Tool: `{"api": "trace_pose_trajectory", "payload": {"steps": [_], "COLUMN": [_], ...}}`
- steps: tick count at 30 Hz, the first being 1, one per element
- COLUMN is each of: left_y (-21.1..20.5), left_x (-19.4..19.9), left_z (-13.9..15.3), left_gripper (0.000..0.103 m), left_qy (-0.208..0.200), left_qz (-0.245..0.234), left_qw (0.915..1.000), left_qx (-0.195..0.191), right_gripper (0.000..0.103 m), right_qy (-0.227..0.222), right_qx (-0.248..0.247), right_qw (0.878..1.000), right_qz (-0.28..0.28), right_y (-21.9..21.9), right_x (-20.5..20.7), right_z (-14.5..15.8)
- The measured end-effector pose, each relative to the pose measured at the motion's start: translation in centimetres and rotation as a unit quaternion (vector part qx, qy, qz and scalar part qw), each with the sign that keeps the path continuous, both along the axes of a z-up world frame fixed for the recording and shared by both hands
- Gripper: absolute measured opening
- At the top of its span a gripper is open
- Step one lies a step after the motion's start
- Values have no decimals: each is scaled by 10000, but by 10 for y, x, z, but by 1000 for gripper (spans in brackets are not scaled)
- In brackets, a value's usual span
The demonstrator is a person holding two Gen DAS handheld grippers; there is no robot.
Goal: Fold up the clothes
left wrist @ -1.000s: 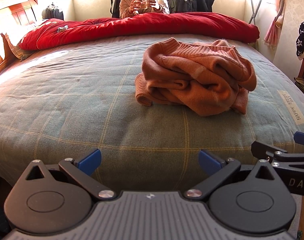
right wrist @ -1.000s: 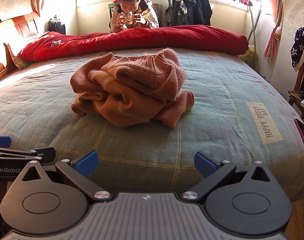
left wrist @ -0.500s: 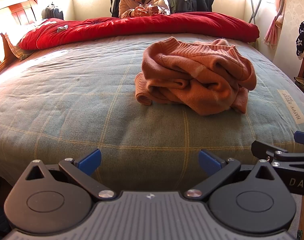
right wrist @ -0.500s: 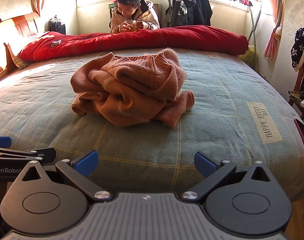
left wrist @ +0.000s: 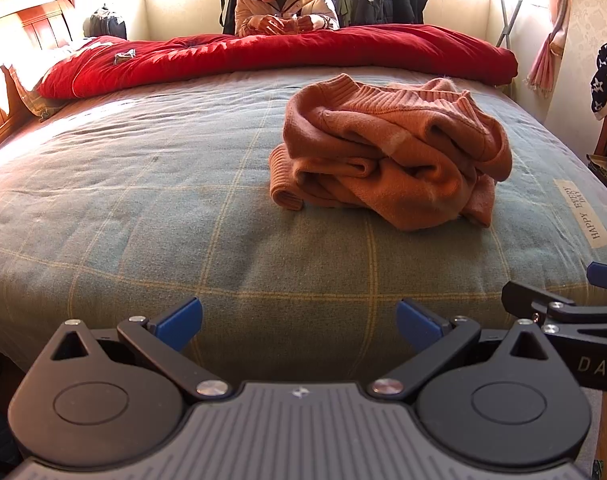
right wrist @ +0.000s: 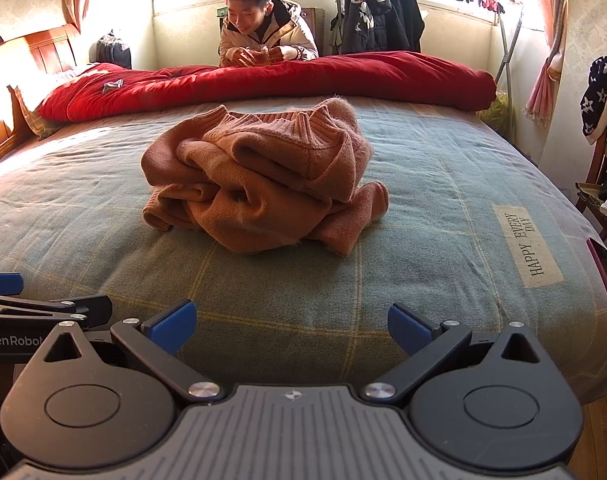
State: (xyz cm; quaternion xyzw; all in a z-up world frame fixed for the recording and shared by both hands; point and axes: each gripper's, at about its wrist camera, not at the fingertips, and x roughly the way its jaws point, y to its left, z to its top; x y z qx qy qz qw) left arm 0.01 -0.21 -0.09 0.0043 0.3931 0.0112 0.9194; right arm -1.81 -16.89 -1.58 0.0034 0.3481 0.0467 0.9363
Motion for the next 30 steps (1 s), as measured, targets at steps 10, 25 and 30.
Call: {"api": "trace_pose_trajectory", "payload": {"steps": [10,25,30], "left_y": [2,5,9], "left_x": [-1,24,38], "left_z": [1,-9,-7], "left_gripper": [103,103,103], "left_qy": [-12,188,234], "left_qz": [-18,34,100], "left_qw": [10000,9998,9997], "left_qx": [-36,-51,-64], "right_gripper": [103,103,103], "right_qy": [-14,202,331], "right_qx": [-19,8,52], "right_qw": [10000,9998,9994], "right_qz": [9,-48,-53], "right_y": [0,-6,-8], "right_x": [0,24,41], "right_z": [0,-13,-15]}}
